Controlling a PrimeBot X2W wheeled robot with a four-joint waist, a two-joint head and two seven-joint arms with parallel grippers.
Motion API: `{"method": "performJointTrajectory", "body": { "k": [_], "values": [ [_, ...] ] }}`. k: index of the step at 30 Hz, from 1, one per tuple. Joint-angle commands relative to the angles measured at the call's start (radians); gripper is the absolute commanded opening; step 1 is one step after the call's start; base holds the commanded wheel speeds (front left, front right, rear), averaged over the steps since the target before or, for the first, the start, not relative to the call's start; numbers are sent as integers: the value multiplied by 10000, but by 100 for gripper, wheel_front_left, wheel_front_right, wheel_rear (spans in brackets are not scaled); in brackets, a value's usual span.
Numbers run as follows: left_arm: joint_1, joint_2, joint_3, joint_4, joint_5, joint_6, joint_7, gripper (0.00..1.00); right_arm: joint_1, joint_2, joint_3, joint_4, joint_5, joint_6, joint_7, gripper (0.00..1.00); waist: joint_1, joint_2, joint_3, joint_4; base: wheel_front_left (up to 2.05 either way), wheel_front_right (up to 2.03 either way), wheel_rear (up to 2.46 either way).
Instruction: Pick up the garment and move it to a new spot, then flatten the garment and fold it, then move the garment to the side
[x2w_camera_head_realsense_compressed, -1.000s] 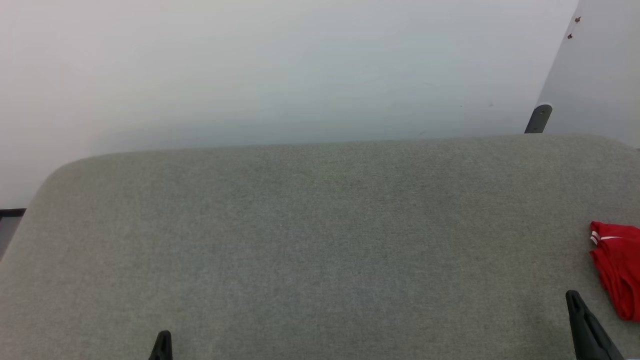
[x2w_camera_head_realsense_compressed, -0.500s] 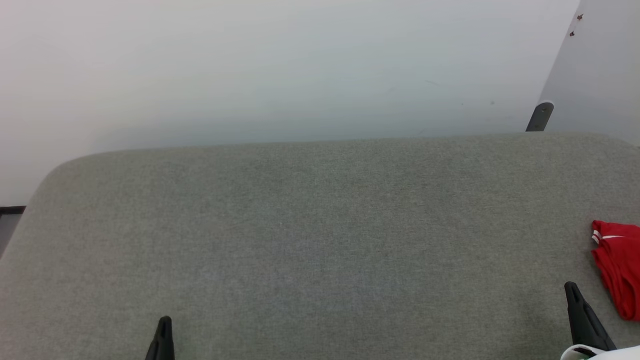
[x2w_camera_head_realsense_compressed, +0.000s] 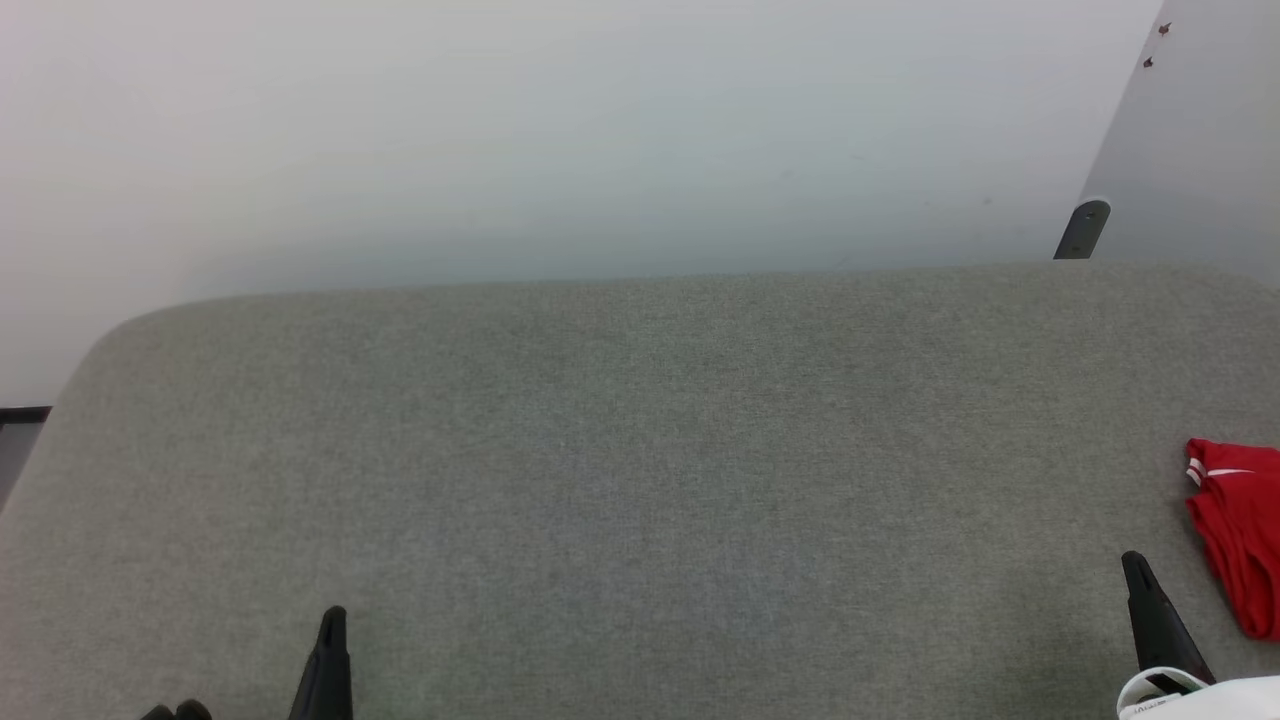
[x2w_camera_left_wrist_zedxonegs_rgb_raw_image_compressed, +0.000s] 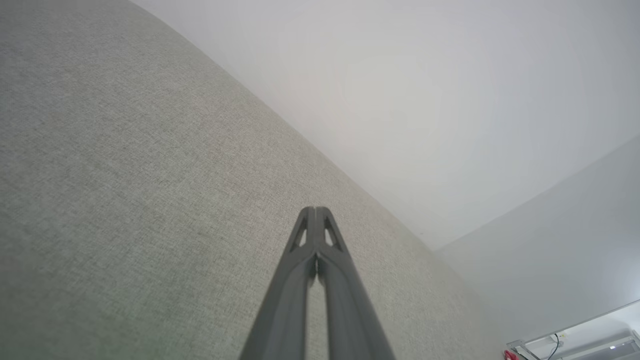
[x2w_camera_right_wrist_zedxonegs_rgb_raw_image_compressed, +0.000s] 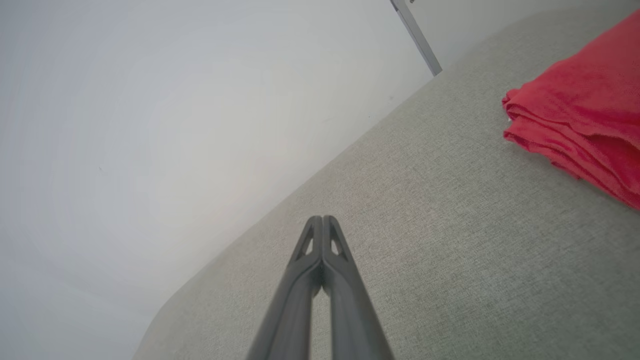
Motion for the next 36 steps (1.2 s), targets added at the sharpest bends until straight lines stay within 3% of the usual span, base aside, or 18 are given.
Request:
{"method": "performJointTrajectory", "body": {
  "k": [1, 36],
  "values": [
    [-245, 78, 5, -69, -335, -10, 64, 0, -270, -7, -72, -66, 335, -3, 70, 0, 0, 0, 6, 2, 0, 0, 0],
    [-1292, 65, 19, 496, -4229, -17, 1124, 0, -934, 558, -329, 435, 3715, -4, 895, 0, 0, 0, 151, 35, 0, 0, 0]
  ]
}}
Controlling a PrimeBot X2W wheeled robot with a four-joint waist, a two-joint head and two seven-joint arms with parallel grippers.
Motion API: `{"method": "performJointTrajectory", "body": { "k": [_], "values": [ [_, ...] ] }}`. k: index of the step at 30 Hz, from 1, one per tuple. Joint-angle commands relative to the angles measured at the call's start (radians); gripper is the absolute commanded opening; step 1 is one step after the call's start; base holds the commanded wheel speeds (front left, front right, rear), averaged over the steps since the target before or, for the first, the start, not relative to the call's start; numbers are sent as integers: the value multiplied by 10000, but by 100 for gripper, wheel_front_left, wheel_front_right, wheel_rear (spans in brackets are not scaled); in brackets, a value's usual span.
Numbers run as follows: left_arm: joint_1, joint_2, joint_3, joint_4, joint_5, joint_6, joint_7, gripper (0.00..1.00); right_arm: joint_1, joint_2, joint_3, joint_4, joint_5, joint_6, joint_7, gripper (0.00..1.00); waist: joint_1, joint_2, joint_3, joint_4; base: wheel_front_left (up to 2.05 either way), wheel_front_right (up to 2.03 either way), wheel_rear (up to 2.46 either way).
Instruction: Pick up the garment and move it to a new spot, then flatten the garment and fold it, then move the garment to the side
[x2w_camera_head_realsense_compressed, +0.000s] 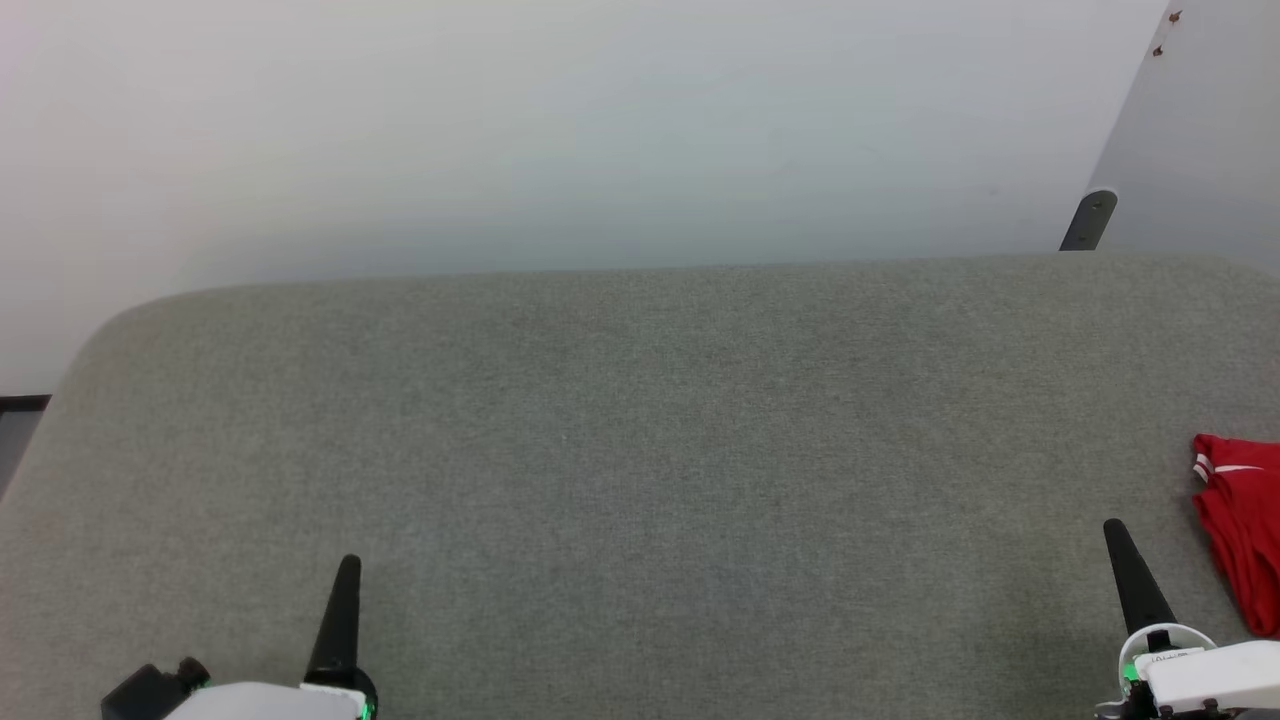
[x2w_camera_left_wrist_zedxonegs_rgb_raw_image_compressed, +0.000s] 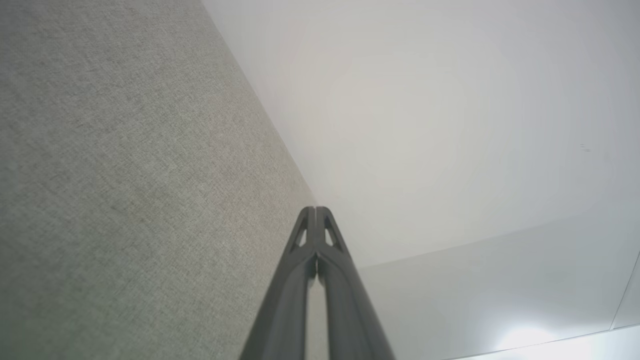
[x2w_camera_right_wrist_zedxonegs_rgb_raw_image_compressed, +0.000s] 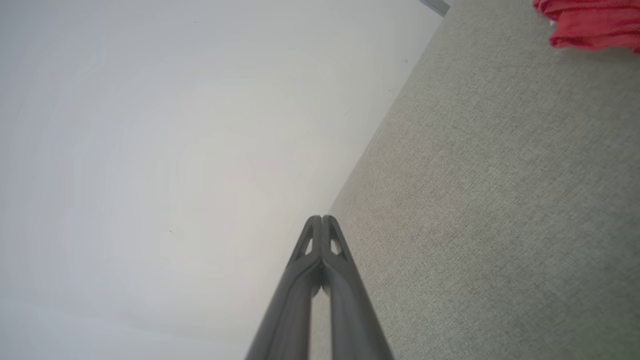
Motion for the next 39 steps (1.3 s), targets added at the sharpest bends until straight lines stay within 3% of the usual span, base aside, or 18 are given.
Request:
{"method": "performJointTrajectory", "body": {
  "k": [1, 39],
  "values": [
    [-236, 44, 22, -31, -301, -18, 83, 0, -193, 32, -54, -27, 276, 0, 61, 0, 0, -1, 8, 2, 0, 0, 0],
    [-1012, -20, 87, 423, -3215, -26, 933, 0, -683, 459, -250, 366, 2869, 0, 690, 0, 0, -1, 161, 37, 0, 0, 0]
  ]
}}
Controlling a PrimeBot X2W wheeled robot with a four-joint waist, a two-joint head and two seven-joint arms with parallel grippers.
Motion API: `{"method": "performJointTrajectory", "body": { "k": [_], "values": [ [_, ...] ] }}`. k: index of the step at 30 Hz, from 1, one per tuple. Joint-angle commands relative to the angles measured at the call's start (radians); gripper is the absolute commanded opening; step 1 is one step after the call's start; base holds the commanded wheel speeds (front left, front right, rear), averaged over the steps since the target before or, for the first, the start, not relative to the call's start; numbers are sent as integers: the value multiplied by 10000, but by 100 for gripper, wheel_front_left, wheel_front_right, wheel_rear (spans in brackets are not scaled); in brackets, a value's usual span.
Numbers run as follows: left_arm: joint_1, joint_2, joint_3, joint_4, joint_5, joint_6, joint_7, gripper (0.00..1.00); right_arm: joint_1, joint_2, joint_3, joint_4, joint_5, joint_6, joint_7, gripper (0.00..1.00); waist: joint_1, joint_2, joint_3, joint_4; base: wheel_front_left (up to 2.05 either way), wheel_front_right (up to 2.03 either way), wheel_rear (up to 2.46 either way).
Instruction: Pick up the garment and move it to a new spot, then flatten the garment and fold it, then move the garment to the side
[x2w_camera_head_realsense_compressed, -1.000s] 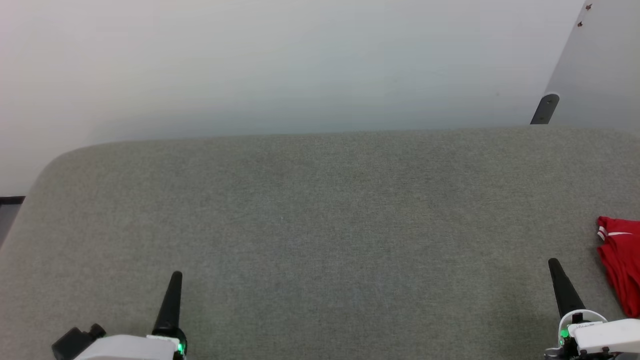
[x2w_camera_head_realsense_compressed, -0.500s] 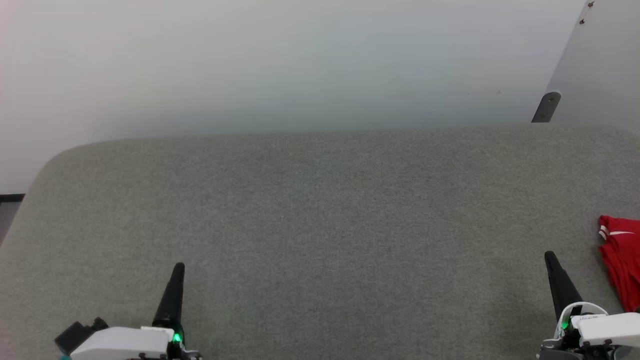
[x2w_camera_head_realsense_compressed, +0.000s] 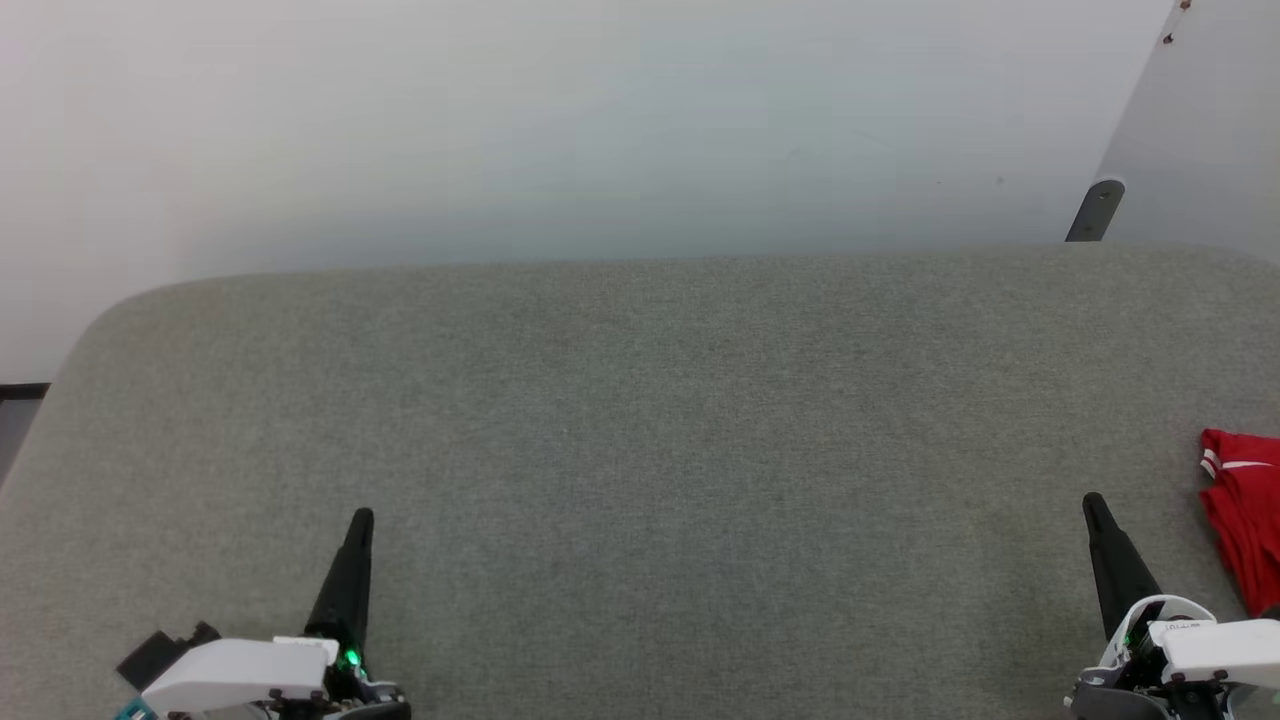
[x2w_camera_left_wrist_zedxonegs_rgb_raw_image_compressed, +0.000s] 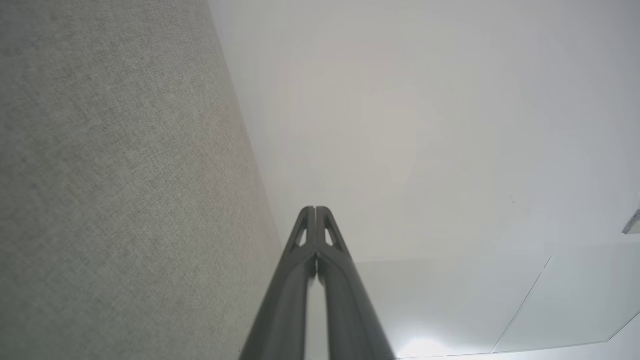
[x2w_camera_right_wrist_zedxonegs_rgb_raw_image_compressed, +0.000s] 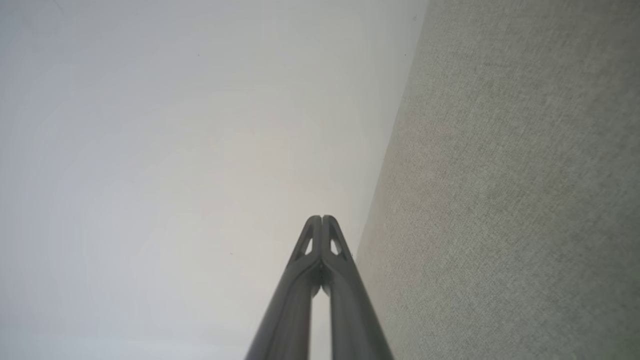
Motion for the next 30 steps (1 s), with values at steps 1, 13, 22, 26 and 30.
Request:
{"method": "performJointTrajectory", "body": {
  "k": [1, 13, 22, 26, 30],
  "values": [
    [-126, -2, 13, 9, -206, -24, 45, 0, -111, 27, -40, 13, 213, 4, 42, 0, 0, -1, 5, 2, 0, 0, 0],
    [-341, -22, 41, 134, -948, -27, 284, 0, -272, 150, -84, 116, 869, 4, 209, 0, 0, -1, 55, 13, 0, 0, 0],
    [-377, -38, 60, 155, -1075, -28, 325, 0, -244, 172, -88, 133, 999, 4, 240, 0, 0, -1, 66, 16, 0, 0, 0],
    [-378, -45, 68, 155, -1063, -28, 337, 0, -244, 173, -88, 133, 999, 4, 240, 0, 0, -1, 66, 16, 0, 0, 0],
    [-379, -51, 76, 155, -1053, -28, 346, 0, -244, 171, -88, 133, 998, 4, 240, 0, 0, -1, 66, 16, 0, 0, 0]
  ]
}}
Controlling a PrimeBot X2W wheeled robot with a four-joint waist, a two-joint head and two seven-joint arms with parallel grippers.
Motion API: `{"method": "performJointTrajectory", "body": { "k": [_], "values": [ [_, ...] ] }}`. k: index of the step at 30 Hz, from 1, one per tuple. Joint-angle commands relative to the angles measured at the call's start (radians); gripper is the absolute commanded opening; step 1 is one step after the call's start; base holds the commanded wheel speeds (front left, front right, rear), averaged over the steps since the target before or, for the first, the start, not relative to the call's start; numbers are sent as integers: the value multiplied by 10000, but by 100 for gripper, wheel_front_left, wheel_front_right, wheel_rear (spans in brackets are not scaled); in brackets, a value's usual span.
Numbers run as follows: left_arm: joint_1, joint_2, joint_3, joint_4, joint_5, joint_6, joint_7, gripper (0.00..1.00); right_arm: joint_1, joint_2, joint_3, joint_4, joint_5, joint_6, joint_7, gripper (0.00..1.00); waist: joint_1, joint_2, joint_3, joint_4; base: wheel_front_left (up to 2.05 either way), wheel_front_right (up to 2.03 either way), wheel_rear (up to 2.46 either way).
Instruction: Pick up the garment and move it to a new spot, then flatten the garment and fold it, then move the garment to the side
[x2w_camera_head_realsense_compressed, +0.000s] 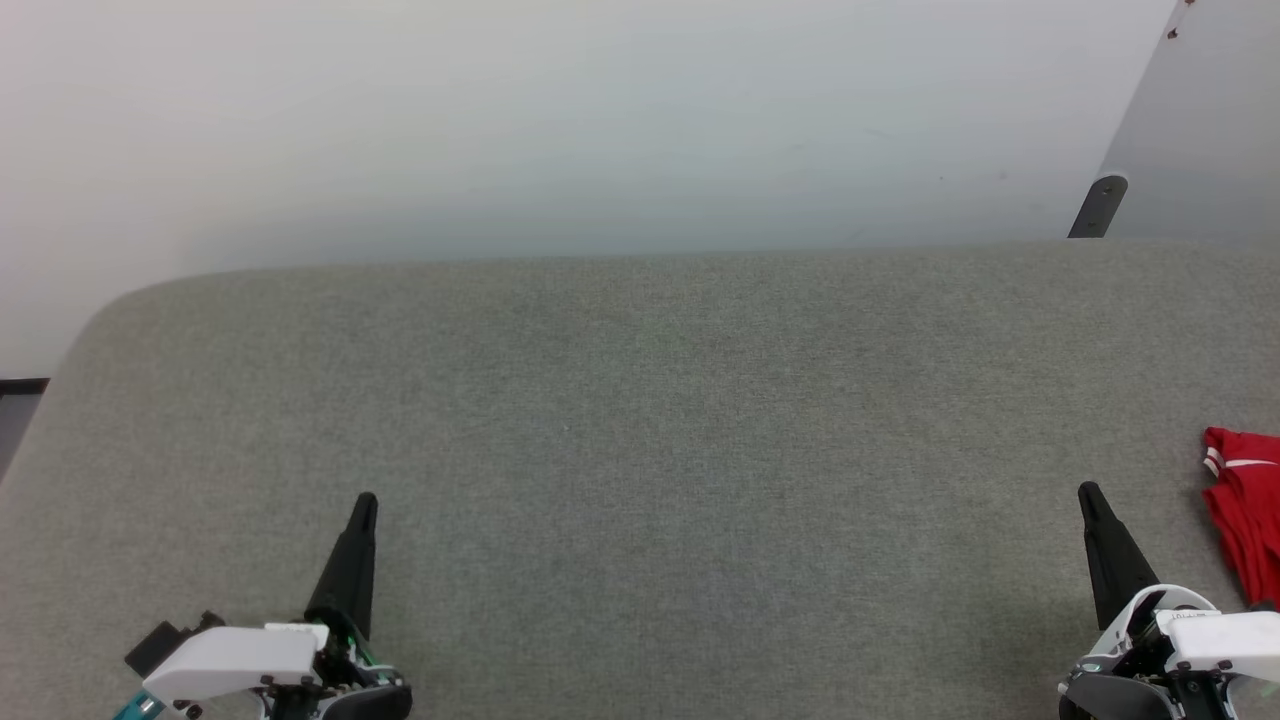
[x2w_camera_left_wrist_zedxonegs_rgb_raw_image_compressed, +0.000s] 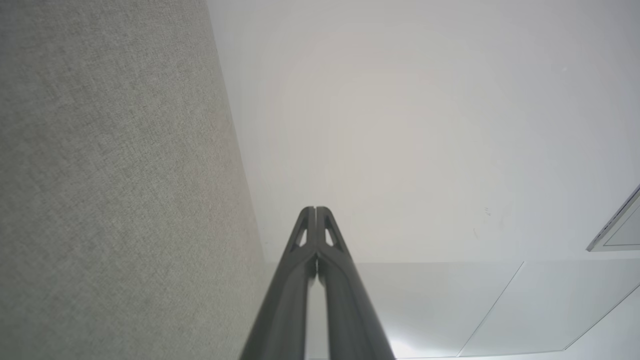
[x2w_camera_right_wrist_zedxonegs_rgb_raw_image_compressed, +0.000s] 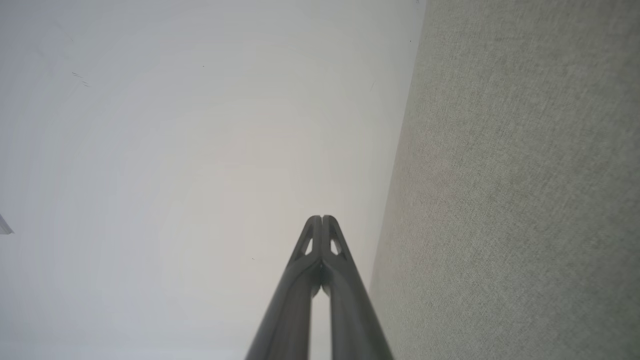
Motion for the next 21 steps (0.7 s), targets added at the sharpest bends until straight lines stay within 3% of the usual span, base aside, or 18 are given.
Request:
{"method": "performJointTrajectory", "body": {
  "k": [1, 21],
  "values": [
    [-96, -20, 24, 13, -9, -28, 15, 0, -34, 33, -2, 1, 30, 4, 26, 0, 0, 0, 0, 0, 0, 0, 0],
    [-100, -42, 57, 14, 26, -28, 51, 0, -34, 33, 1, 1, 32, 4, 25, 0, 0, 0, 0, 0, 0, 0, 0]
  ]
}}
